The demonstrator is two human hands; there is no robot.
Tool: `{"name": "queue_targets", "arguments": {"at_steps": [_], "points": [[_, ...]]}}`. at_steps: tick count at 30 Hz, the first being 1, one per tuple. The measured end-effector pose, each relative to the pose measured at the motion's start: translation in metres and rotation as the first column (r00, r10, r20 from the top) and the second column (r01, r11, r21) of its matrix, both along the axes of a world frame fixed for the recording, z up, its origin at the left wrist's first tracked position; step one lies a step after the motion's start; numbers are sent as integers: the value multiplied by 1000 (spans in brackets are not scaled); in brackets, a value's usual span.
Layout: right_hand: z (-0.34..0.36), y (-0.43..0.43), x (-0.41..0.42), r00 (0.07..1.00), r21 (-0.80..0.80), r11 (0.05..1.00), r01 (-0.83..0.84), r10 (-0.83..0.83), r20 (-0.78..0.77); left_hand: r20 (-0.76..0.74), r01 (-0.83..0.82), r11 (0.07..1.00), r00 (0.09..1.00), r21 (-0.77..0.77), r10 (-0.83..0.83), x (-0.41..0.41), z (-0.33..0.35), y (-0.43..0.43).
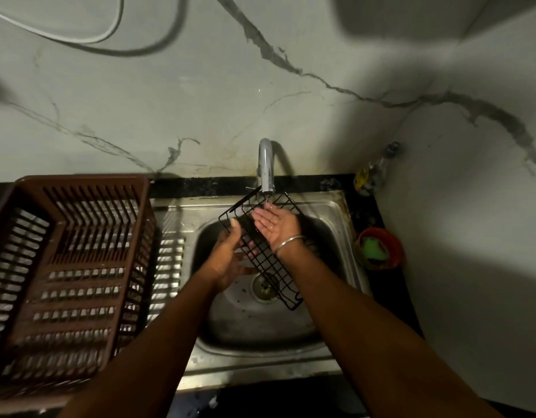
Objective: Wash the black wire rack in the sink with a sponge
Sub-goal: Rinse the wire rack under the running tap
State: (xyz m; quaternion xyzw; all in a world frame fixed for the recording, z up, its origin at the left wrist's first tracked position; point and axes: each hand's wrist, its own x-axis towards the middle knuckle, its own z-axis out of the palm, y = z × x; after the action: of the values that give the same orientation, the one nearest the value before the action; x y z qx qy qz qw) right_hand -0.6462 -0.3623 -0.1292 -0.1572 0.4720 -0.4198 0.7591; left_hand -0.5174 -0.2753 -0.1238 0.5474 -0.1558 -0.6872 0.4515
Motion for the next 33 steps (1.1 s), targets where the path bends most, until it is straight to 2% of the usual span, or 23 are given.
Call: {"name": "queue_targets", "arguments": {"at_steps": [4, 7, 9, 12, 13, 16, 19, 22, 23, 26, 29, 33], "points": [[-2, 8, 10, 988, 18, 989, -144, 145, -61, 22, -23, 999, 999, -46, 24, 1, 2, -4], [-7, 9, 10, 999, 45, 999, -4, 6, -51, -21, -26, 998, 999, -49, 25, 1, 0, -4], [-7, 9, 4, 1000, 39, 999, -26, 26, -9, -32, -65, 996, 997, -62, 63, 3, -3, -4], [-7, 6, -6, 994, 104, 989, 101, -105, 37, -78, -96, 993, 993, -63, 91, 6, -6, -1], [-6, 5, -8, 996, 98, 992, 82, -84, 16, -94, -115, 991, 990, -60, 109, 8, -8, 0], [-9, 9, -8, 988, 73, 990, -121, 127, -84, -101, -162, 985, 983, -58, 156, 12, -12, 2], [-15, 6, -11, 1000, 133, 991, 17, -14, -27, -119, -199, 978, 974, -59, 191, 11, -11, 0], [-12, 9, -6, 987, 127, 984, -125, 136, -89, -93, -201, 975, 977, -93, 193, 13, -12, -2], [-13, 11, -4, 980, 122, 983, -135, 151, -129, -90, -199, 974, 978, -109, 190, 14, -12, -2], [-10, 8, -6, 994, 124, 992, 10, 3, -105, -100, -188, 974, 979, -126, 176, 13, -9, -2], [-5, 12, -4, 983, 106, 986, -130, 143, -119, -95, -207, 973, 976, -97, 198, 13, -10, -4], [-7, 8, -14, 998, 157, 985, 64, -63, -10, -129, -249, 965, 963, -87, 237, 12, -9, -1]]}}
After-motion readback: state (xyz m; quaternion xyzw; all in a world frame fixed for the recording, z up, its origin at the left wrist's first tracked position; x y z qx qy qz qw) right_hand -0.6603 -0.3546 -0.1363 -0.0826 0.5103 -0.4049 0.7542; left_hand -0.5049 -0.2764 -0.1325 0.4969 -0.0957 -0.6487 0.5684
